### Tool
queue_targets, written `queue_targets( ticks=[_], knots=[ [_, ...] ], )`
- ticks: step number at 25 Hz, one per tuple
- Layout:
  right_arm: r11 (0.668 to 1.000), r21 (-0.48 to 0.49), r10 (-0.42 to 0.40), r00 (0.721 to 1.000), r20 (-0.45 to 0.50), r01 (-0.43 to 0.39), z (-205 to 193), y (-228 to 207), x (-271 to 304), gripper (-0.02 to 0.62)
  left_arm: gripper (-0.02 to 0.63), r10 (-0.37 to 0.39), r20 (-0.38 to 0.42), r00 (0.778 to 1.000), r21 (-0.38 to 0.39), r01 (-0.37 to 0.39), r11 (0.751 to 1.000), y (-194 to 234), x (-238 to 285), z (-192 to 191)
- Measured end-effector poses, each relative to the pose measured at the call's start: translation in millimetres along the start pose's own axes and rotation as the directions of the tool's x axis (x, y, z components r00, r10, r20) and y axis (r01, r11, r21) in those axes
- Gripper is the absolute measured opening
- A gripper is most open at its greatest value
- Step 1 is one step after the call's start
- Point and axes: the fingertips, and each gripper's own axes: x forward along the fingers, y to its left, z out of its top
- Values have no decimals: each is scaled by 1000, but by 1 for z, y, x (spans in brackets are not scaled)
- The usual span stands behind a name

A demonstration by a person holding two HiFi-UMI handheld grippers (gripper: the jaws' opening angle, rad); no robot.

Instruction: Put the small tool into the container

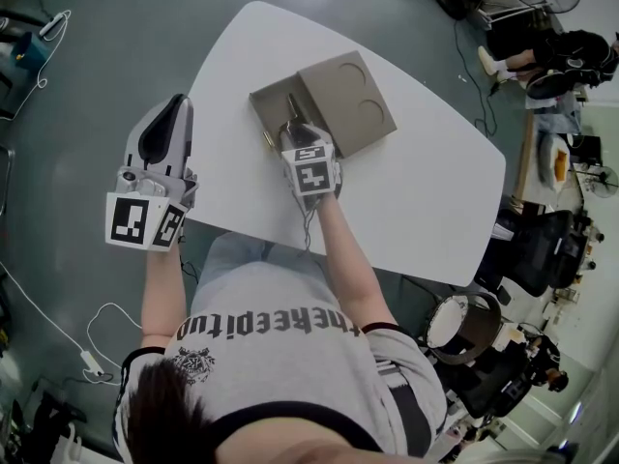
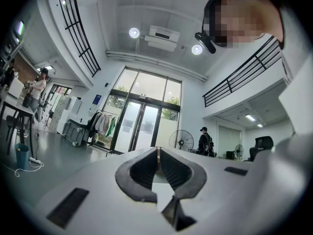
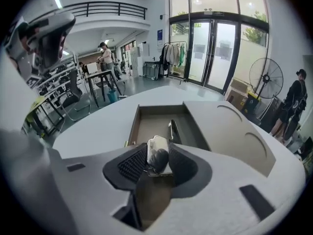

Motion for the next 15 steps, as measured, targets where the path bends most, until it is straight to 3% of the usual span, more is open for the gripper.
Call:
queue_targets(
  ticks=[5,8,9,15],
  knots=[
    [999,29,17,997,71,-20,9,0,-5,133,17,16,2,1000,5,-16,1000,0,-6,2],
    [999,39,1,993,118,-5,15,-3,-16,72,17,20,5,1000,8,-20,1000,-5,-8,3],
    [999,42,-11,990,137,6,16,-5,-21,5,17,20,7,1000,9,-20,1000,-8,-9,4],
    [996,81,14,973,232,-34,22,-5,-53,5,17,11,19,1000,19,-11,1000,-30,-13,9]
  ],
)
